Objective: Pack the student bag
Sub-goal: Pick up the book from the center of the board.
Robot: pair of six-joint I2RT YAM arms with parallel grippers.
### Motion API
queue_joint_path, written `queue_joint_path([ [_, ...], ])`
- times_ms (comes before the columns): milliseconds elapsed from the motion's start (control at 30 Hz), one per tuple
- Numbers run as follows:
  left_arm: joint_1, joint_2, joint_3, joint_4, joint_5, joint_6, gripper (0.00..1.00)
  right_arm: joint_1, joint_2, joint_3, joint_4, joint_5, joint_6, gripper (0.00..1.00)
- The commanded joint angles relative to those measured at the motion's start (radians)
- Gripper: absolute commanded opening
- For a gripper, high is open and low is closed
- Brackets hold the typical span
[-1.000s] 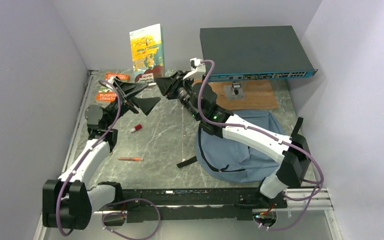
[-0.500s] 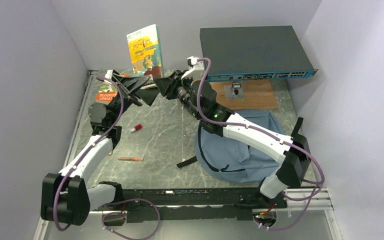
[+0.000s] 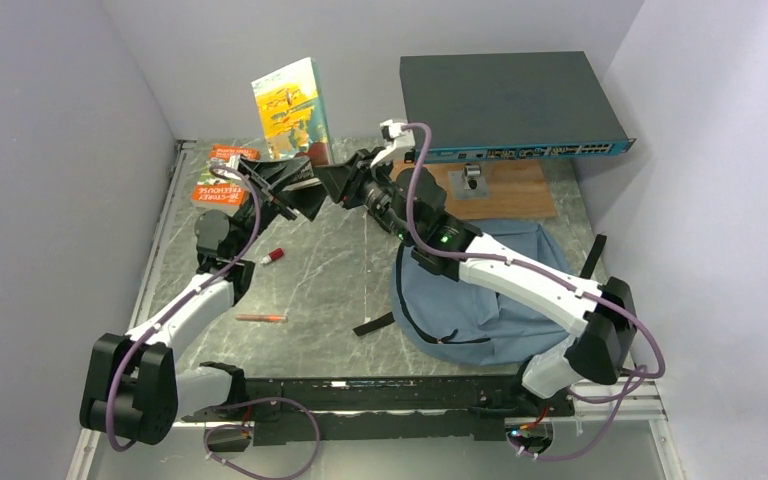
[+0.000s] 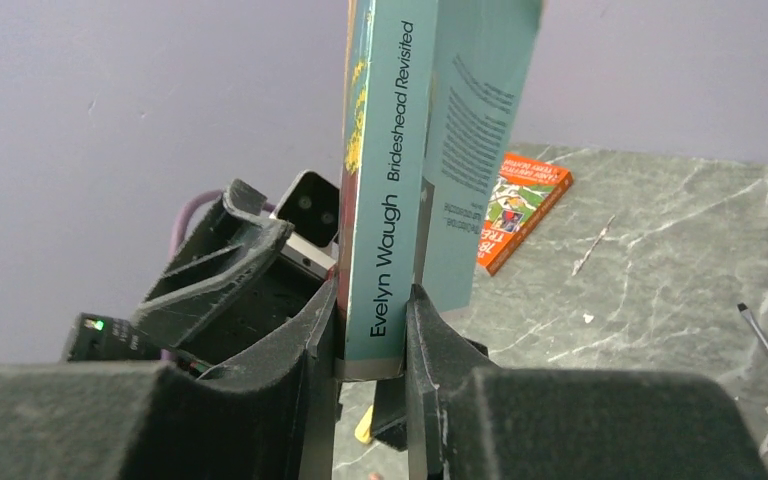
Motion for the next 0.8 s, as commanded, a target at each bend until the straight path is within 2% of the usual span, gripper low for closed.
queue_joint_path([
  [0,-0.006,-0.035,-0.037,0.123,-0.116,0.009,1.00,-0.016,-0.128,0.020,0.090,0.047,0.094,0.00],
  [200,-0.006,-0.026,-0.052,0.182,-0.168,0.000,1.00,-0.096,-0.166,-0.018,0.075,-0.106,0.312,0.00],
  [300,-0.010,-0.014,-0.040,0.202,-0.167,-0.004,1.00,-0.106,-0.169,-0.044,0.095,-0.121,0.367,0.00],
  [433,-0.021,0.001,-0.014,0.227,-0.162,-0.004,1.00,-0.136,-0.124,0.028,-0.018,-0.194,0.430,0.00],
  [600,-0.029,0.009,-0.007,0.275,-0.166,0.008,1.00,-0.157,-0.105,0.014,-0.046,-0.223,0.509,0.00],
  [700,-0.029,-0.011,-0.012,0.221,-0.130,0.024,1.00,-0.171,-0.116,0.000,-0.034,-0.215,0.506,0.00],
  [767,-0.029,-0.043,-0.021,0.108,-0.084,0.065,1.00,-0.206,-0.101,0.051,-0.086,-0.291,0.518,0.00],
])
